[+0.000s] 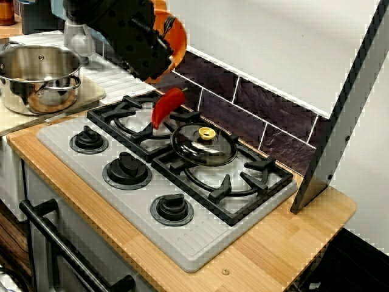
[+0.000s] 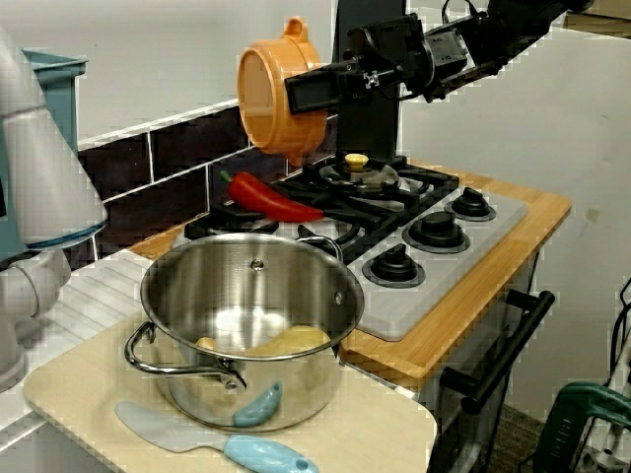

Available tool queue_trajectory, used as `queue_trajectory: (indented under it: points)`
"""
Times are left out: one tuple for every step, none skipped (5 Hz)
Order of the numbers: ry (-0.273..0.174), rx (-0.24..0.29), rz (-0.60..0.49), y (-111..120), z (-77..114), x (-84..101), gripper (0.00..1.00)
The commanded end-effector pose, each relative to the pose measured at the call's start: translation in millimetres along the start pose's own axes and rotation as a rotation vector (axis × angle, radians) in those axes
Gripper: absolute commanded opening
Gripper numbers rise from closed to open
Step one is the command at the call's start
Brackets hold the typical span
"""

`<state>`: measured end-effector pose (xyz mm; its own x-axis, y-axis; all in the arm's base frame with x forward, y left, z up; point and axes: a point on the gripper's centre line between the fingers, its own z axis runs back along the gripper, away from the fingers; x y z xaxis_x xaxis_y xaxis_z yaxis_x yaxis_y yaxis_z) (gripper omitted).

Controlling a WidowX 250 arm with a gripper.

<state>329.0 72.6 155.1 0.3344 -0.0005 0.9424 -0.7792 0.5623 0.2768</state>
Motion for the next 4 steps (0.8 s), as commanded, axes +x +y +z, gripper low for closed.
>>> queue_trajectory:
  points:
    - [-0.048,-0.016,0.01,3.6,2.9,18.1,0.0]
    - [-0.152,-0.055,-0.03,3.9,8.0,11.9,0.0]
    - [-0.156,-0.058,-0.034,3.7,9.8,13.2,0.0]
    - [-0.15,-0.064,-0.025,6.2,10.7,18.1,0.0]
